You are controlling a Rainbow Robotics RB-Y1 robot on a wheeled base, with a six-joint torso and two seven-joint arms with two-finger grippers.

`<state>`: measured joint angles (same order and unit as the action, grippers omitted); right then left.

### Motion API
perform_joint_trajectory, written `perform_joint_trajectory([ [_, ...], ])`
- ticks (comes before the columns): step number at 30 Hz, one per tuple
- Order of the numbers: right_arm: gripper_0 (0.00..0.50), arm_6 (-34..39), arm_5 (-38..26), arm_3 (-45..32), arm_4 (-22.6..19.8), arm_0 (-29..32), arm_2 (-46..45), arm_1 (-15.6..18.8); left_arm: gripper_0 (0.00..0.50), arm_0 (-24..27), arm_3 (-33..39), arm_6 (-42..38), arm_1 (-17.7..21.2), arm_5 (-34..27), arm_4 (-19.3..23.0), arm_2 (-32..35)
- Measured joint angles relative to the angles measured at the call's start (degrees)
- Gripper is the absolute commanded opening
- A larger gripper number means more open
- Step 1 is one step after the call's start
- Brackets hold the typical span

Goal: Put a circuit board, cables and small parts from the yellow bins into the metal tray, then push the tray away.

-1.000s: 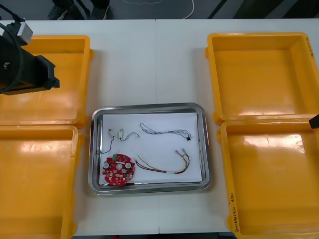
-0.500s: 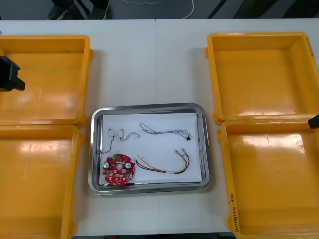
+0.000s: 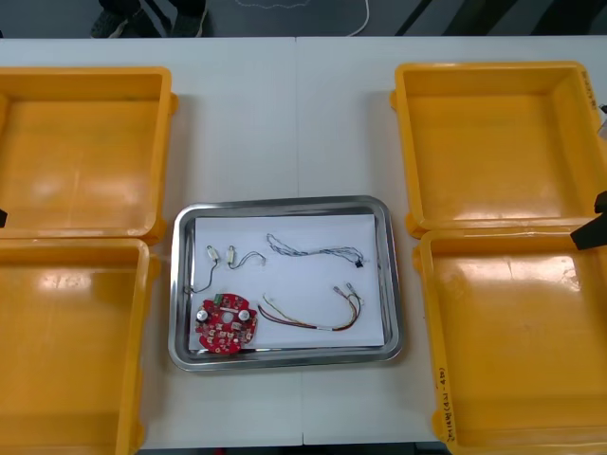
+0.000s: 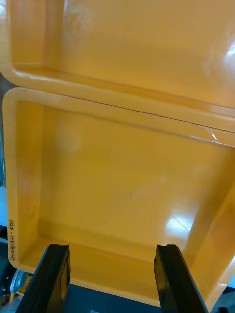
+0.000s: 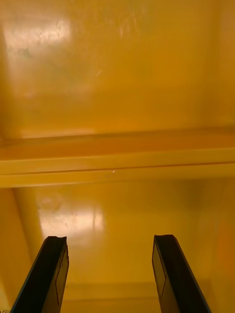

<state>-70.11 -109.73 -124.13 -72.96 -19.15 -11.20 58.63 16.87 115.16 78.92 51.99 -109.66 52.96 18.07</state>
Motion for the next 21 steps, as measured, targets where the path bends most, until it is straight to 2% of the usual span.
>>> perform_joint_trajectory([
  [7,0.5,-0.02,0.0,-4.18,-0.11,-1.19,4.2,0.02,0.5,-5.01,4.25,0.0,0.0,0.0,1.79,3.41],
  [21,0.5,-0.51,2.06,-5.9,-0.02,-15.66,26.36,-0.23,0.5,-10.87,8.25,0.0,0.0,0.0,5.15,8.38],
])
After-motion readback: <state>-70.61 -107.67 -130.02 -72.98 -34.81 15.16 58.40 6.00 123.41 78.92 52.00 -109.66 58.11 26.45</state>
